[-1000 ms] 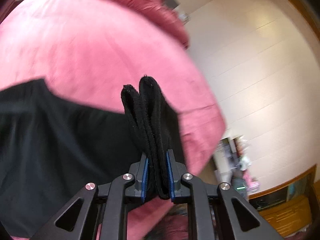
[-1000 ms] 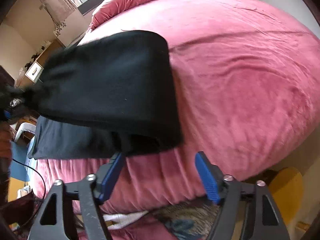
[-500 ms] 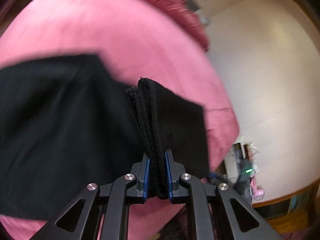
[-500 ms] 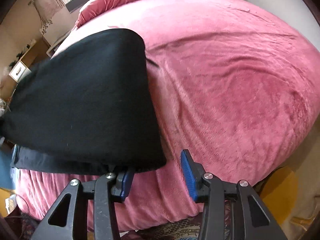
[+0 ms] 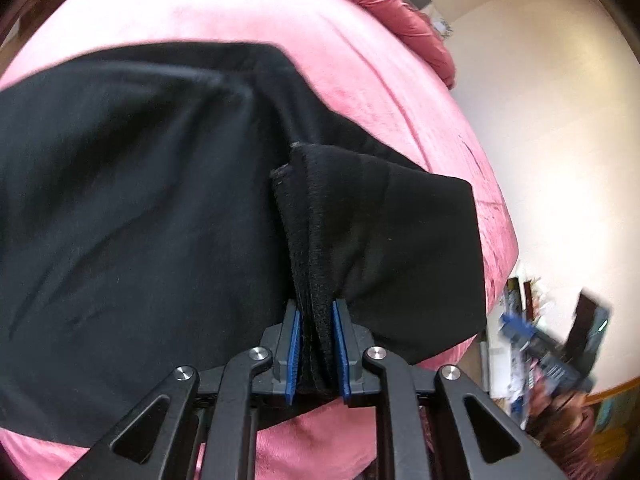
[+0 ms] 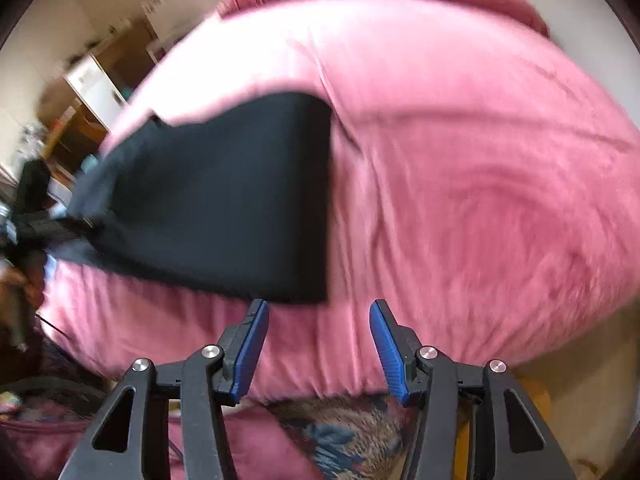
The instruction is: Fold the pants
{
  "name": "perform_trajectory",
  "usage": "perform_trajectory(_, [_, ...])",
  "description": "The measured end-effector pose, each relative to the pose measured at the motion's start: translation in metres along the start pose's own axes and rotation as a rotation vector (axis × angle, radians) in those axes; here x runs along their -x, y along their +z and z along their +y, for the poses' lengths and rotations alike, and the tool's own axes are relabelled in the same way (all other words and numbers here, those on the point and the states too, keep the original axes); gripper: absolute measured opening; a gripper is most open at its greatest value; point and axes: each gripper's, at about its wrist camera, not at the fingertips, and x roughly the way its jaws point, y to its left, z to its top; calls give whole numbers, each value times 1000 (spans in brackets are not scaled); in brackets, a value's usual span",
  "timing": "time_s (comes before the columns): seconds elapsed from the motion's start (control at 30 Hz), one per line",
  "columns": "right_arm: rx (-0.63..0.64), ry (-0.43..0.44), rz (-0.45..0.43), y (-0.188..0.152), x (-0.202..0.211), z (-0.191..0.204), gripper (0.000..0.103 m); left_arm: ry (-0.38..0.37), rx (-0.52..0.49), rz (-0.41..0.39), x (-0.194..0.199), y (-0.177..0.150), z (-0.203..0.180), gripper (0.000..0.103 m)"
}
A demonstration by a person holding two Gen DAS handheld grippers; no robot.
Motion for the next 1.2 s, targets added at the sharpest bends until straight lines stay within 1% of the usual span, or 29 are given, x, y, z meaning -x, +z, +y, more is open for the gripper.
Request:
perform_trajectory(0.07, [-7,15,-48,18,3,8,53,16,-17,1,0,-2,-4,17])
perform_trajectory(0.17, [6,57,-102,53,-15,27,51,24,-20,-7,-7,-2,-14,16])
perform_trajectory(0.2, [13,66,-117,62,-22,34,49,29,-27,-10,-8,4,-14,16])
perform_trajectory(0.27, [29,39,-138,85,-42,49,50,43,-47,-19,-8,2,-18,16])
perform_trajectory(0.3, [32,22,-136,96,-53,54,50,50,-56,-24,-15,2,-23,16])
perform_trajectory(0.37, [18,-24,-118,116,-77,58,50,70,-77,-27,-12,-1,-25,16])
perform_trajectory(0.47, [-3,-73,-53,128,-108,55,50,73,-52,-20,-22,-2,-26,17])
perform_trajectory(0.53, [5,-95,-31,129,-123,56,50,73,-30,-24,-26,-2,-24,19])
perform_trajectory(0.6, [46,-132,-40,126,-130,62,50,71,-9,-27,-29,-1,-25,23])
perform_trajectory(0.67, [73,-159,-51,125,-132,67,50,64,14,-36,-26,0,-25,30])
perform_trajectory(0.73, [73,-165,-56,126,-130,68,50,46,36,-46,-20,0,-25,32])
perform_trajectory(0.83, [74,-177,-71,125,-123,67,51,47,75,-83,-3,-3,-19,32])
perform_trajectory(0.93, [97,-216,-133,120,-106,78,52,90,119,-125,17,-10,-6,32])
perform_trajectory(0.97, [116,-201,-155,117,-100,87,52,106,150,-144,27,-15,2,32])
perform_trajectory(1.03, [147,-132,-165,110,-94,103,53,124,212,-175,42,-22,16,32])
perform_trajectory(1.1, [188,-48,-153,100,-94,125,53,143,296,-216,61,-33,34,32])
perform_trajectory(1.2, [238,20,-112,82,-101,156,54,150,415,-270,89,-49,62,32])
